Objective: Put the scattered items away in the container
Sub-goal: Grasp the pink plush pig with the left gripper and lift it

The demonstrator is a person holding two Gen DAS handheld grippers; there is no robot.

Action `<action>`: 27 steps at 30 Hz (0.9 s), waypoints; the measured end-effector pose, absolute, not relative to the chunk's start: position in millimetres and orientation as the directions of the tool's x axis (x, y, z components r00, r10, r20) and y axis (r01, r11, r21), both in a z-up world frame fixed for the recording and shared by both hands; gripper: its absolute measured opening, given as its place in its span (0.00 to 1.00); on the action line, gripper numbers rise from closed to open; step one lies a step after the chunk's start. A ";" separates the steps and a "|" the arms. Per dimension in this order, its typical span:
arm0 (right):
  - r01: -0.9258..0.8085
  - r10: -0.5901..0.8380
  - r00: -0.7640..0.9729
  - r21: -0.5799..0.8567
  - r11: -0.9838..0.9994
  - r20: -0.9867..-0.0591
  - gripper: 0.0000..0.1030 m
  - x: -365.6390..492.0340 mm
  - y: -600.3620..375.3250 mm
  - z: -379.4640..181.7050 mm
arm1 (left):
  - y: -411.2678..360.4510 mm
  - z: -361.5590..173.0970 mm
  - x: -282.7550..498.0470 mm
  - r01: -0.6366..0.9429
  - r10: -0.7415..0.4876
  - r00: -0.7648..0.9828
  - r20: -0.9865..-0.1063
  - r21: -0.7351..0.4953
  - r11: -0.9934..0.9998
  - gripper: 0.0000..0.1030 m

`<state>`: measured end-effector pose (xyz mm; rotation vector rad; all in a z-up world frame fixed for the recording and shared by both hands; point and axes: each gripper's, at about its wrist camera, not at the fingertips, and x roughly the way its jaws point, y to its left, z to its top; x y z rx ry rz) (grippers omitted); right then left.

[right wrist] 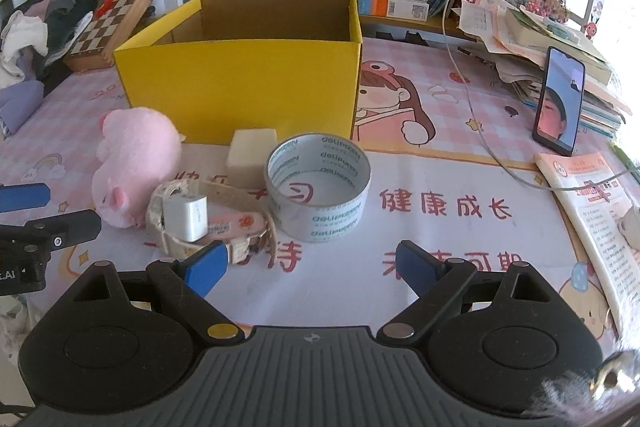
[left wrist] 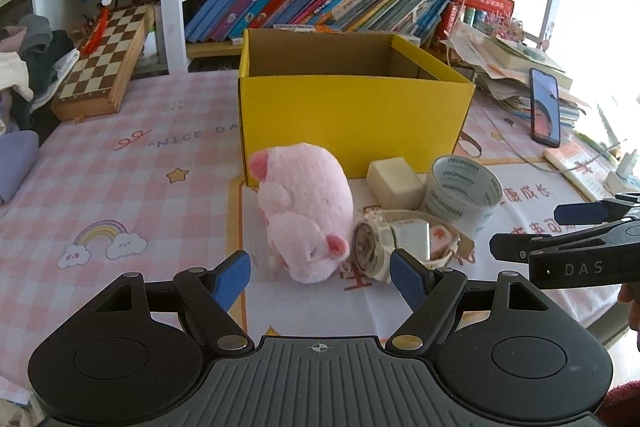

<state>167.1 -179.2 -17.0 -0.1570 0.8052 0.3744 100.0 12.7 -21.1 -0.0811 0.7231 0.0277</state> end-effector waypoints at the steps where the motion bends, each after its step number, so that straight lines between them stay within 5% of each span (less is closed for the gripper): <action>1: -0.387 0.267 0.631 0.004 0.922 -0.728 0.88 169.9 -178.9 -17.2 | 12.9 -21.2 102.2 -0.057 0.000 0.751 -0.661 -0.065 0.996 0.77; 27: -0.442 0.302 0.556 0.033 0.897 -0.774 0.89 247.2 -166.8 -34.1 | 26.0 -33.5 167.0 -0.155 0.066 0.724 -0.687 -0.069 0.986 0.77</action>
